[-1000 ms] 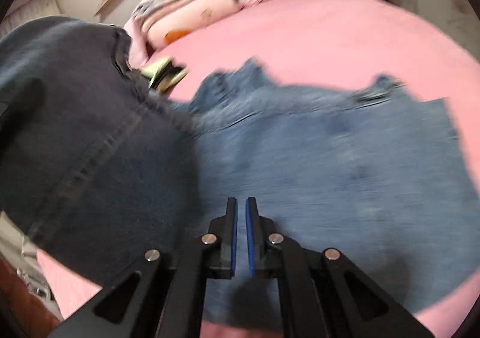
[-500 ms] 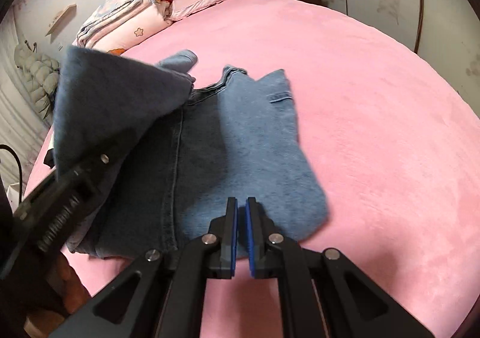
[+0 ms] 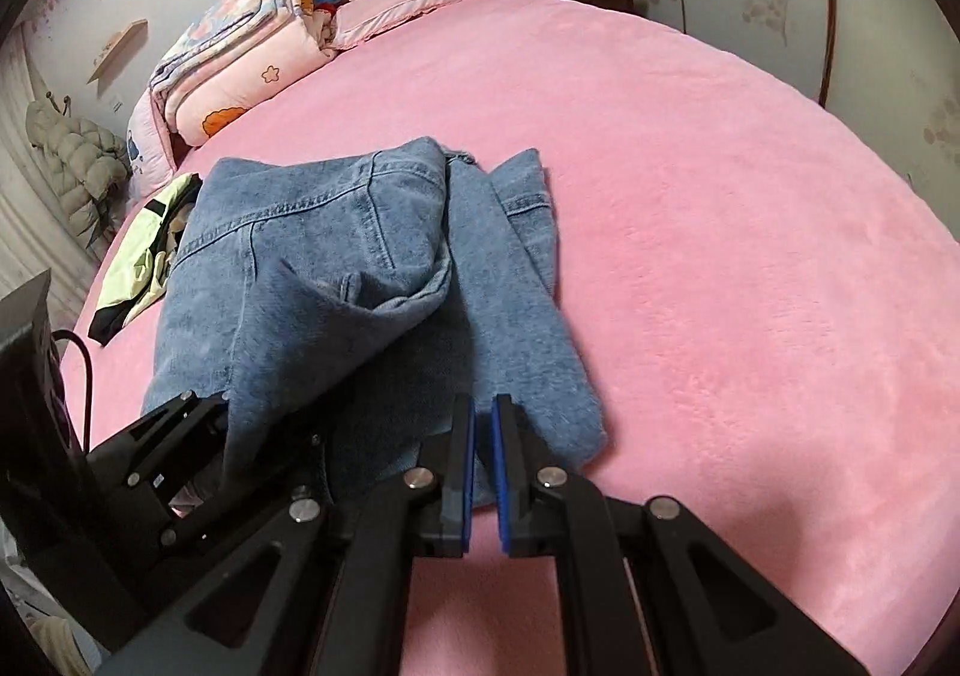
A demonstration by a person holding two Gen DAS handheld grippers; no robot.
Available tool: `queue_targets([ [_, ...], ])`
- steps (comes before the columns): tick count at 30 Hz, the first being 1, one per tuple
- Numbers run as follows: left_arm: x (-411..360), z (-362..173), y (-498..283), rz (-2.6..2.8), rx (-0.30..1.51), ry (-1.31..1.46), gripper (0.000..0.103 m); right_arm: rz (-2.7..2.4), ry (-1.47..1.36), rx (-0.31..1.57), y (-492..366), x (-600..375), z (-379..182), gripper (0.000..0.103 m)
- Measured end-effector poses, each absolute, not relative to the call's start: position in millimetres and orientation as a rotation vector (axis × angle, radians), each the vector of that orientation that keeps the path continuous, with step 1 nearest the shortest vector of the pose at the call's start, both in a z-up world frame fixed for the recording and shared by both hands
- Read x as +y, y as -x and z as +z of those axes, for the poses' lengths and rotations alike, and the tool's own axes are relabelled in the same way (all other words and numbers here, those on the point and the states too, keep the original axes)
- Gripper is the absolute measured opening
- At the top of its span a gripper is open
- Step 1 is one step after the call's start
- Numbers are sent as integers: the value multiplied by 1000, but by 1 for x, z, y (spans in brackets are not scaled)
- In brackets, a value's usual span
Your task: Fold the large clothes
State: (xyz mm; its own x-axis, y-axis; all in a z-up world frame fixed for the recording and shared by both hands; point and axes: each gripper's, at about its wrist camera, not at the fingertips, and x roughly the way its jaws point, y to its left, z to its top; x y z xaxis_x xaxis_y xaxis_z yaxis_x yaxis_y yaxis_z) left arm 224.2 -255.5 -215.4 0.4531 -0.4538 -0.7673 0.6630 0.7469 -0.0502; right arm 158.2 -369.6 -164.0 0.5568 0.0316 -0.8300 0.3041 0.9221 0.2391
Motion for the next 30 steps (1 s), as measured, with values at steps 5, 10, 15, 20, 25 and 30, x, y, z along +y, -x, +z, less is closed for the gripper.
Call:
queue_targets([
  [5,-251,-198,-223,-799,874,-240,59,-163,-447,976,-154,-385,-151,9],
  [10,-229,-163,-196,-847,845,-197,84,-112,-565,931,-144,-403,-129,44],
  [15,-178,-132,-194,-810,811,-106,87,-9,-685,908,-155,-405,-119,64],
  [20,-116,-128,-226,-642,801,11,91,60,-763,1020,-187,-398,-141,65],
  [25,-77,-160,-265,-459,901,76,91,77,-783,1118,-215,-393,-169,65],
  [30,-71,-195,-287,-392,1014,98,91,113,-745,1173,-240,-384,-183,64],
])
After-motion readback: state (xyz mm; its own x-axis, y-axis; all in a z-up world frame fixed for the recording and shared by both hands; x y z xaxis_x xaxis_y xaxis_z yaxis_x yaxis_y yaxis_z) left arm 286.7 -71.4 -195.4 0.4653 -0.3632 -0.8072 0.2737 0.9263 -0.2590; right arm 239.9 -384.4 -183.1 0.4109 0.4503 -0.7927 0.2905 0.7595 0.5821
